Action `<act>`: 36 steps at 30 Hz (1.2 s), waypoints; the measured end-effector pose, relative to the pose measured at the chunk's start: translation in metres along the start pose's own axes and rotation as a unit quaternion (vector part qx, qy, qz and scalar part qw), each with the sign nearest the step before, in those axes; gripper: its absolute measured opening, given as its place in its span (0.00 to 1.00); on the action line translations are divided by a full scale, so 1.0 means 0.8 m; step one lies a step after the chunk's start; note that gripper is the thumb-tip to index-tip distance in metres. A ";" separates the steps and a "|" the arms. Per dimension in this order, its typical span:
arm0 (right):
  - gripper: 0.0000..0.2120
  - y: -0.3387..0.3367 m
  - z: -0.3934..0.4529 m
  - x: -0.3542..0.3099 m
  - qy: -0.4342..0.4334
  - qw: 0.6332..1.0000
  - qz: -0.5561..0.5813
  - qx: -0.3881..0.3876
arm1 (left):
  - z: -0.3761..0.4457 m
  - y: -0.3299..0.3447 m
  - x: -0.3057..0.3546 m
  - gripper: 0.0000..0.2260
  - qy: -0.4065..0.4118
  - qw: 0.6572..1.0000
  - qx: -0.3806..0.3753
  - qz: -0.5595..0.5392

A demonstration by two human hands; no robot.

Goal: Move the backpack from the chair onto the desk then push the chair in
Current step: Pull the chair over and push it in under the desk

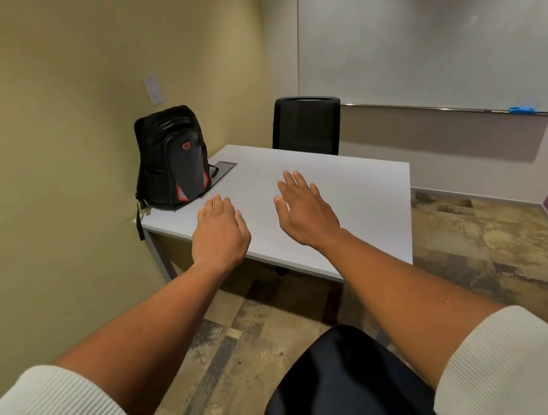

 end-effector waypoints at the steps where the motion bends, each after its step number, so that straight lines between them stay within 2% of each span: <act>1: 0.25 -0.002 -0.002 0.006 -0.002 1.000 0.002 -0.002 | -0.006 0.004 0.006 0.22 -0.004 1.000 -0.004 0.000; 18: 0.25 -0.062 -0.163 0.113 -0.109 0.988 0.046 -0.095 | -0.196 0.018 0.156 0.23 -0.113 0.993 0.015 0.028; 36: 0.26 -0.103 -0.226 0.163 -0.105 0.990 0.034 -0.086 | -0.257 0.032 0.232 0.23 -0.102 0.994 0.009 0.027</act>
Point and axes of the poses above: each hand's wrist, its own z-axis towards the middle knuckle, its own y-axis out of the palm, x = y × z, the point moved 7 cm from there along z, towards the middle knuckle, and after that the axes turned 2 degrees about x, right-handed, at the moved point
